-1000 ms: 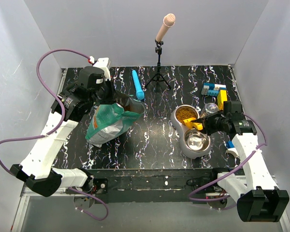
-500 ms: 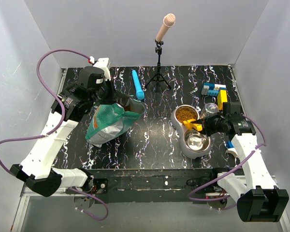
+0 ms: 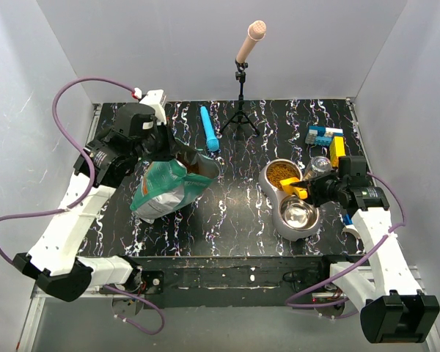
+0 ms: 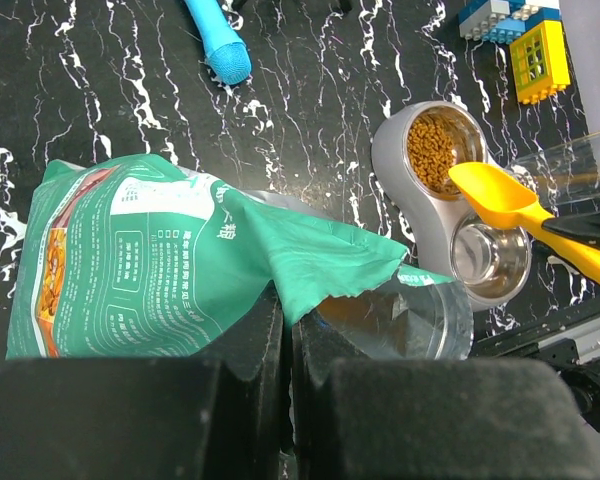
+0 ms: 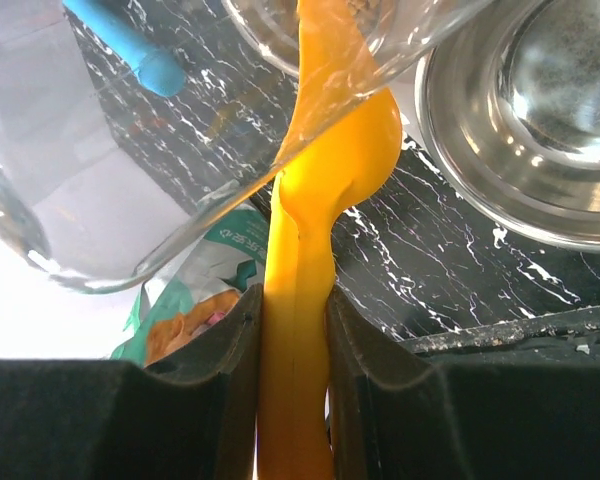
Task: Serve the pet food
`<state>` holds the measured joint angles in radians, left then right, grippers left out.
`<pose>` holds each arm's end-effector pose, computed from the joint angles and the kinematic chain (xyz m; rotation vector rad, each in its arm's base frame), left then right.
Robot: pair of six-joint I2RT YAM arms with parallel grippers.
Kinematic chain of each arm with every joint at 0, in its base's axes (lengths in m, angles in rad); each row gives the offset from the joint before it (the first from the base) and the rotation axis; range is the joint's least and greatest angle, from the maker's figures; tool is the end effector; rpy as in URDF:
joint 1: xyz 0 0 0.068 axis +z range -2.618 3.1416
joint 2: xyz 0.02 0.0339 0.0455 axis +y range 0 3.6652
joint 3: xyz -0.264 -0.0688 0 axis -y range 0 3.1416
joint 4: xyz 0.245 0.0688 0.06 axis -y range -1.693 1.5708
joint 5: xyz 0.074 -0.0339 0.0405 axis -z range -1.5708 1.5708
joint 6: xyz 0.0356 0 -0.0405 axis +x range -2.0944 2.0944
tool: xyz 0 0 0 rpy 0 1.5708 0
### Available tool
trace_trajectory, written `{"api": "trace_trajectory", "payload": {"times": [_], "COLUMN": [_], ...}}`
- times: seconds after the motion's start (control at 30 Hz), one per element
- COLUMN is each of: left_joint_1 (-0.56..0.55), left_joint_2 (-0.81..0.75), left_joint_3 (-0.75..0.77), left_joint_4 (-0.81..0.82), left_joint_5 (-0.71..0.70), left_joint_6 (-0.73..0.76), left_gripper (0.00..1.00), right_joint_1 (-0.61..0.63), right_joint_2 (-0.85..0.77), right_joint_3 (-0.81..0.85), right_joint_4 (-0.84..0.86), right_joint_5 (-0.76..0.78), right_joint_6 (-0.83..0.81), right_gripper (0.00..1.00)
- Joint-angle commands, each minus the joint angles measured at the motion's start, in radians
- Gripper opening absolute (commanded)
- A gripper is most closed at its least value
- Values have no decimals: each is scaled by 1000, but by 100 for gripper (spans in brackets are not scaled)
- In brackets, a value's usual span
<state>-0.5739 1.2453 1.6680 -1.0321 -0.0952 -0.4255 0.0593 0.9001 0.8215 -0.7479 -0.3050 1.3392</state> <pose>0.1901 -0.1188 0.4562 0.1093 2.2122 -0.4607 0.1771 0.0212 0.2815 1.4254 2.1755 0.9576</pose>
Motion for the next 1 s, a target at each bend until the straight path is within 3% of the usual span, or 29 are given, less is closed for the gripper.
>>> {"api": "trace_trajectory", "payload": {"times": [0.0,0.3,0.5,0.7,0.97], "left_joint_1": [-3,-3,-3,-3,-3], "left_joint_2": [-95,-121,-60,-18,62], "left_joint_3": [33,-30,59,79,159], "left_joint_4": [165,231,181,198,132], "left_joint_5": [84,172,216,122,129], "left_joint_6": [5,-59,-47,-24,10], "left_gripper": [0,0,0,0,0], "right_joint_1": [2,2,4,1,0], "right_joint_2": [-6,-90,-145,-248,-412], "right_joint_3": [10,-73,-140,-254,-450], "right_joint_4": [47,163,180,222,459], "right_joint_5": [17,38,4,-35,-71], "right_joint_6": [-11,9,11,-77,-57], "right_gripper": [1,1,1,1,1]}}
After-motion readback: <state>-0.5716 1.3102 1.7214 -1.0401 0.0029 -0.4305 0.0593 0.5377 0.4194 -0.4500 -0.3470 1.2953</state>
